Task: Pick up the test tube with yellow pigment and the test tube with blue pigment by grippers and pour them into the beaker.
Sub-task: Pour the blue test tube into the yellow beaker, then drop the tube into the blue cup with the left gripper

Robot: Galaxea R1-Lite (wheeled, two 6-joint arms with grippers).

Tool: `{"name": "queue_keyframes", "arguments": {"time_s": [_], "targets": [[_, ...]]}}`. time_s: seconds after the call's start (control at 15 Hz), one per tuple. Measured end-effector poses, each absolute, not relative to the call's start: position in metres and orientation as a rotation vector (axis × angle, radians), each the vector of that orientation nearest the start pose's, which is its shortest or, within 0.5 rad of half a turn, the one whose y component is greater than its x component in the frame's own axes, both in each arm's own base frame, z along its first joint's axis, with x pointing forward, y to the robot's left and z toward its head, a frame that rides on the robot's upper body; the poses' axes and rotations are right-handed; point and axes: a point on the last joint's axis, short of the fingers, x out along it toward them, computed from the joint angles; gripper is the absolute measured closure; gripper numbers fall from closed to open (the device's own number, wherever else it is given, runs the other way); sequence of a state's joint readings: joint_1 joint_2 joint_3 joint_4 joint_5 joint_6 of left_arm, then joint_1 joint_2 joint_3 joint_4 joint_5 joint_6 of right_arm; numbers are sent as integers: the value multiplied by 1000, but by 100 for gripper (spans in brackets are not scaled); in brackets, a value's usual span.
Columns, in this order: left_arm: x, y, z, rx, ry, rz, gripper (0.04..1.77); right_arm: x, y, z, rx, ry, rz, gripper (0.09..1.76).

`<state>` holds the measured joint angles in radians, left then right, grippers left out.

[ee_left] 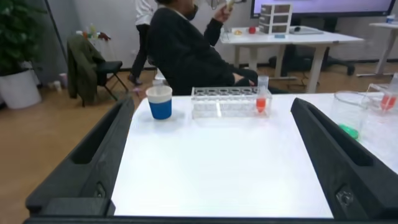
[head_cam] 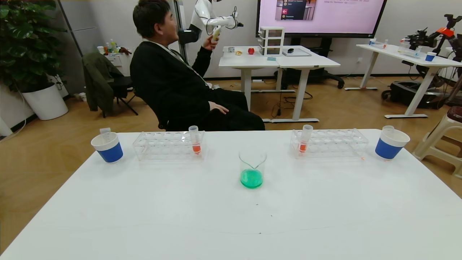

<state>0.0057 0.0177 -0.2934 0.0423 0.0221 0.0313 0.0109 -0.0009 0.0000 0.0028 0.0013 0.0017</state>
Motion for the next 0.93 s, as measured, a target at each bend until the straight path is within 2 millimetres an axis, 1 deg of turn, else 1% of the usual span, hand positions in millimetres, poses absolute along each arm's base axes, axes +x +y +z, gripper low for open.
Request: {"name": "queue_keyframes", "arguments": {"time_s": [0.2, 0.27, 0.33, 0.47, 0.67, 0.93], "targets": [[-31, 0, 101, 23, -91, 19, 6, -23, 0, 75, 2, 2, 12, 11], [-27, 0, 89, 25, -42, 6, 6, -23, 0, 75, 2, 2, 12, 11], [-25, 0, 81, 38, -14, -1, 6, -23, 0, 75, 2, 2, 12, 11], [-24, 0, 77, 66, -4, -3, 6, -23, 0, 75, 2, 2, 12, 11], [-23, 0, 75, 4, 0, 6, 6, -23, 0, 75, 2, 2, 12, 11], [-23, 0, 75, -1, 0, 6, 6, -23, 0, 75, 4, 2, 10, 11]]}}
